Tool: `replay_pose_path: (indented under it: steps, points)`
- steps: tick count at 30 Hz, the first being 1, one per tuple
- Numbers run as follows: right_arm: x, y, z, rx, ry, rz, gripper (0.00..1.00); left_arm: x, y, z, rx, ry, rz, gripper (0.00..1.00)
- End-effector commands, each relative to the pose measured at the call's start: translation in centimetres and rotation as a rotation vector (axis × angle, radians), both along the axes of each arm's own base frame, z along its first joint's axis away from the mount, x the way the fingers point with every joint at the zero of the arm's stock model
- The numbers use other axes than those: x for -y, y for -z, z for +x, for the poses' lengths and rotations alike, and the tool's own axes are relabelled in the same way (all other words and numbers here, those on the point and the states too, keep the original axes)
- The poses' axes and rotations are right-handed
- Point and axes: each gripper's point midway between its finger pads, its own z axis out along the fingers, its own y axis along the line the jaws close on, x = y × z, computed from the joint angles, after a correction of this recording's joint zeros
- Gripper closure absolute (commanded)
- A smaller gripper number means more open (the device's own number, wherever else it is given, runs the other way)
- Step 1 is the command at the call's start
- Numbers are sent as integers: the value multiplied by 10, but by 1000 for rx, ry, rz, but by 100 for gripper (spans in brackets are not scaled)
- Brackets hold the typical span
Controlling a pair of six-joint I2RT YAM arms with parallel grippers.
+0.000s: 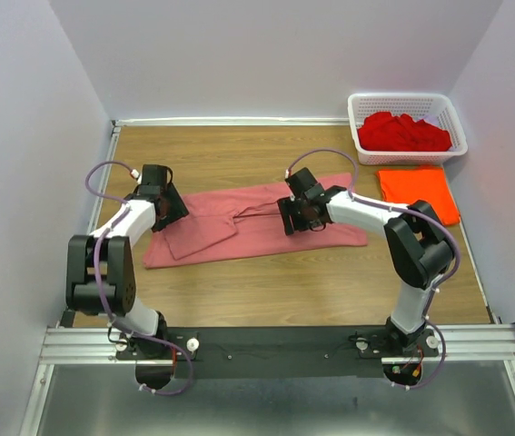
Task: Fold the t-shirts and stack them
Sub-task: Fold the tshirt
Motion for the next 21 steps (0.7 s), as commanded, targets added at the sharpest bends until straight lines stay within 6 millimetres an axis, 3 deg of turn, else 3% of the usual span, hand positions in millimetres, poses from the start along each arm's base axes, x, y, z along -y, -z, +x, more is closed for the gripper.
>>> replay_pose_path:
  steps: [1, 7, 8, 13, 14, 15, 16, 17, 18, 19, 21]
  points:
    - [19, 8, -15, -23, 12, -78, 25, -12, 13, 20, -23, 2, 81, 28]
    - [22, 32, -49, -164, -50, -75, 25, -24, 29, 37, -73, -1, 159, 28]
    - [18, 34, -57, -204, -66, -51, 25, -25, 41, 37, -114, 13, 171, 28]
    - [24, 46, -99, -349, -123, -66, 24, -26, 43, 78, -125, 60, 202, 28]
    - [19, 46, -110, -383, -153, -54, 24, -27, 54, 81, -152, 70, 208, 27]
    - [20, 46, -122, -426, -165, -61, 24, -27, 45, 100, -120, 84, 219, 26]
    - [13, 44, -135, -460, -195, -43, 24, -27, 57, 101, -161, 96, 218, 24]
    - [8, 41, -144, -484, -218, -29, 24, -26, 57, 108, -162, 103, 219, 23]
    - [2, 38, -153, -513, -243, -20, 24, -25, 43, 130, -118, 108, 223, 23]
    - [-10, 36, -169, -553, -293, 0, 24, -24, 53, 133, -145, 120, 222, 22]
    - [-30, 29, -179, -575, -351, 17, 23, -18, 37, 162, -88, 140, 225, 20]
